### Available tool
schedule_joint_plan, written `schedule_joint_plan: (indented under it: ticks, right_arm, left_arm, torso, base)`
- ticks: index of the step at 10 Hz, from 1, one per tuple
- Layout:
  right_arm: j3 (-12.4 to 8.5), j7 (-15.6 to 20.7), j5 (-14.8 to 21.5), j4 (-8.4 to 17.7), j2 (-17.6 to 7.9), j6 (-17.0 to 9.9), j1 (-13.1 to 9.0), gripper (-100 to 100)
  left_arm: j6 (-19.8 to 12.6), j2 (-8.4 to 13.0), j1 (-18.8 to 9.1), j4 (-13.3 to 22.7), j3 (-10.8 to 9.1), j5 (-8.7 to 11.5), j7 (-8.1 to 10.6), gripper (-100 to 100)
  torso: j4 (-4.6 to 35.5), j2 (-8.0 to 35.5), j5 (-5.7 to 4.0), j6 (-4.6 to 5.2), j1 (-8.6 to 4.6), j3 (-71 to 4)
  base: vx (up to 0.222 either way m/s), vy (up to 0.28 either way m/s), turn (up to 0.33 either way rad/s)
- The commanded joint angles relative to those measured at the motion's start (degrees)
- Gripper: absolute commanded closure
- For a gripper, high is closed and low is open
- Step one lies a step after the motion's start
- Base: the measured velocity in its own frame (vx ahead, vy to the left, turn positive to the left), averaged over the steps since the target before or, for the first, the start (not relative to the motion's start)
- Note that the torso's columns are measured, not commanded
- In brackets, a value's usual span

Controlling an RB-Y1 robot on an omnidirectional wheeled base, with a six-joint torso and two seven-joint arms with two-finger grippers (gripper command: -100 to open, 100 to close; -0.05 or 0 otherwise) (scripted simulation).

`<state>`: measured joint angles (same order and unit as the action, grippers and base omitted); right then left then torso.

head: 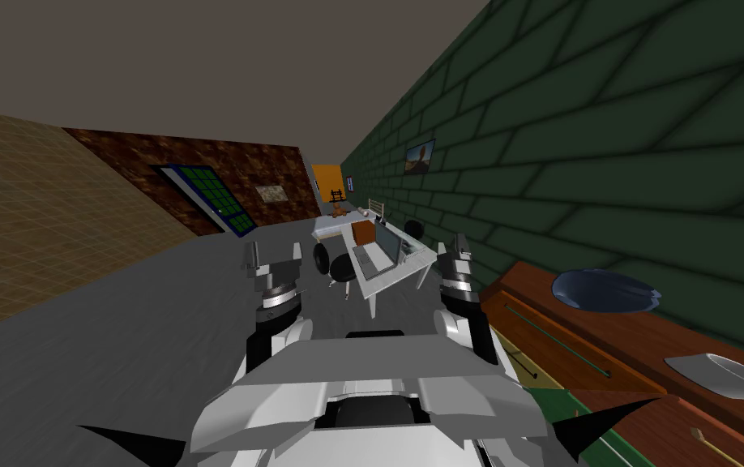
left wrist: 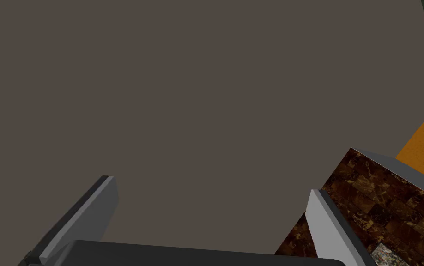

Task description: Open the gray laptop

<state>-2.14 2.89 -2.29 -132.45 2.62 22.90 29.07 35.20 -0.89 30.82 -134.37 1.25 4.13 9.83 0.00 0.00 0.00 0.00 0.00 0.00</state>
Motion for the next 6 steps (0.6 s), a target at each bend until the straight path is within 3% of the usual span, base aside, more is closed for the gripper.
schedule_joint_plan:
  ticks: [1,6]
  right_arm:
    - [0.00,0.00,0.00,0.00,0.00,0.00,0.00,0]
    - [0.00,0.00,0.00,-0.01,0.00,0.00,0.00,0]
  left_arm:
    - [0.00,0.00,0.00,0.00,0.00,0.00,0.00,0]
    - [0.00,0.00,0.00,-0.01,0.00,0.00,0.00,0]
  torso:
    - [2.35,2.32,0.00,0.00,0.00,-4.67]
    - [22.68,22.69,0.00,0.00,0.00,-45.36]
  base:
    - [0.000,0.000,0.000]
    - [0.000,0.000,0.000]
